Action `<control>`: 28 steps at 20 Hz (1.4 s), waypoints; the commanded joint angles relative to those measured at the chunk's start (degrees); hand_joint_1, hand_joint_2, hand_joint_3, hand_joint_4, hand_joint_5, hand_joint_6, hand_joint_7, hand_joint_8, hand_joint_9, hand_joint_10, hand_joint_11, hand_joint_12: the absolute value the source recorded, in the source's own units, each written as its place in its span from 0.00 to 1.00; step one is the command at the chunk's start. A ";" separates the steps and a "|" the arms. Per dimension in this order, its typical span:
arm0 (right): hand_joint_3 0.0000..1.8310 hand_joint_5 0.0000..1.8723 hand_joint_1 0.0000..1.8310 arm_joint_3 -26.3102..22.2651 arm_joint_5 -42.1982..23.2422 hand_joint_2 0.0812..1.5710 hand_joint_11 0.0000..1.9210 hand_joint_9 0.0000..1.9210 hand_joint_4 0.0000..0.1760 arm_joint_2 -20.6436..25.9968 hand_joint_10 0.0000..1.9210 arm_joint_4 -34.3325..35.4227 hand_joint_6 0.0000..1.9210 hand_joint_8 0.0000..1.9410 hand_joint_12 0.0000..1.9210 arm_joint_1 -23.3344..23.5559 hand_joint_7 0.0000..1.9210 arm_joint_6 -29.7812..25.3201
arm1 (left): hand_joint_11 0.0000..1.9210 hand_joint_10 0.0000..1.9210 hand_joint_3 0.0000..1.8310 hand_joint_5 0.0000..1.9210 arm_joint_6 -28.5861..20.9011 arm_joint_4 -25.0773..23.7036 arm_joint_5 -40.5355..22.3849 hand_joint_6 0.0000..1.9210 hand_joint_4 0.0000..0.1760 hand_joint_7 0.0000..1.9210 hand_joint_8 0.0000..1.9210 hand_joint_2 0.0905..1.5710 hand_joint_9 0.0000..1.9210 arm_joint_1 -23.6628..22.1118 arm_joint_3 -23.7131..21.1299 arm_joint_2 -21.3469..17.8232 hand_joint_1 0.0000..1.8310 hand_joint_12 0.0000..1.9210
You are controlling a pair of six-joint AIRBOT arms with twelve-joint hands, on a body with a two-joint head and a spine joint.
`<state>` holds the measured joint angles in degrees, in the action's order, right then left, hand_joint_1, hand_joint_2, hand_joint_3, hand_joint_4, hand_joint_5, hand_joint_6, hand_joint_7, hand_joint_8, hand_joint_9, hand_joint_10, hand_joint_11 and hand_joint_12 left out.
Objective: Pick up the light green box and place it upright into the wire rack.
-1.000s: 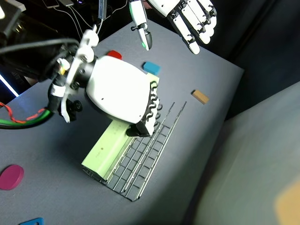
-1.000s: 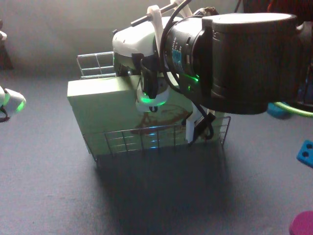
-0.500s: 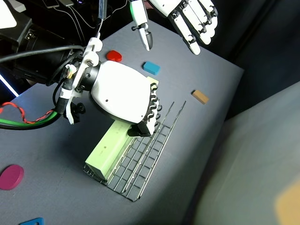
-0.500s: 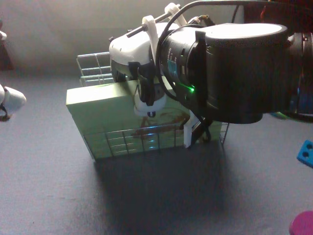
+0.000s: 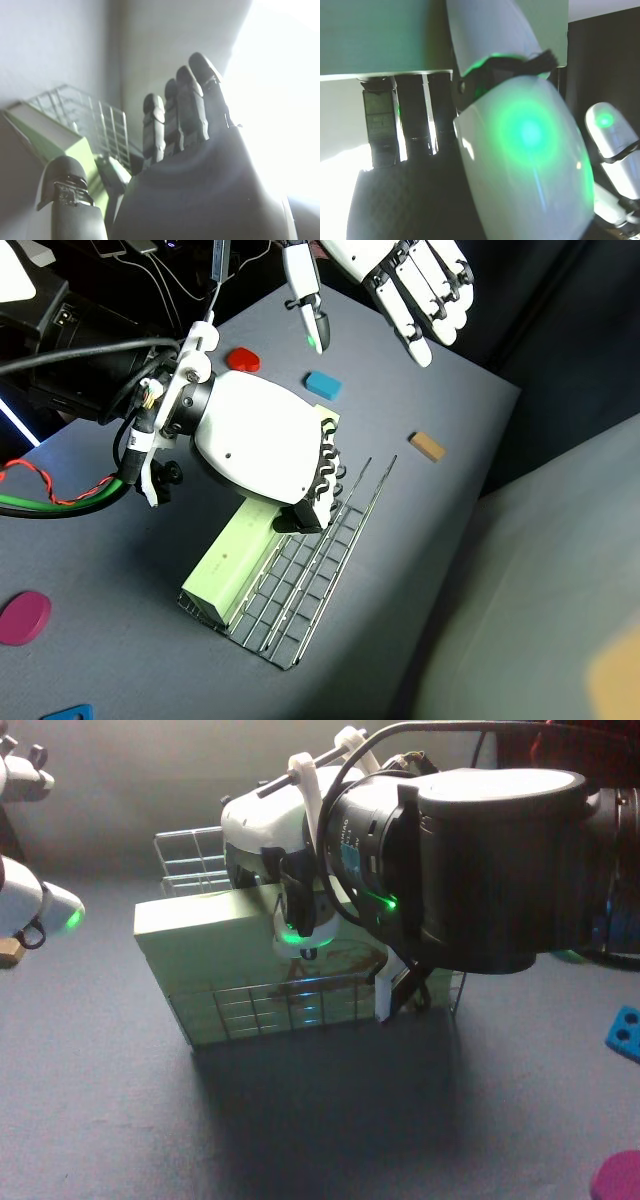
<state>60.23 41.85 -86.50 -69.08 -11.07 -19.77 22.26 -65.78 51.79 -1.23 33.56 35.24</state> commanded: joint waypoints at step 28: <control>0.00 0.29 0.42 -19.96 -1.77 0.62 0.08 0.27 0.00 22.83 0.03 1.82 0.01 0.00 0.63 11.33 0.30 3.85 | 0.00 0.00 0.00 0.11 -15.52 -12.19 -3.01 0.00 0.34 0.08 0.00 0.68 0.09 6.66 1.93 10.05 0.09 0.31</control>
<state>40.16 42.06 -63.22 -63.70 -0.80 -15.88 6.70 -72.86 48.51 6.33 35.46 45.30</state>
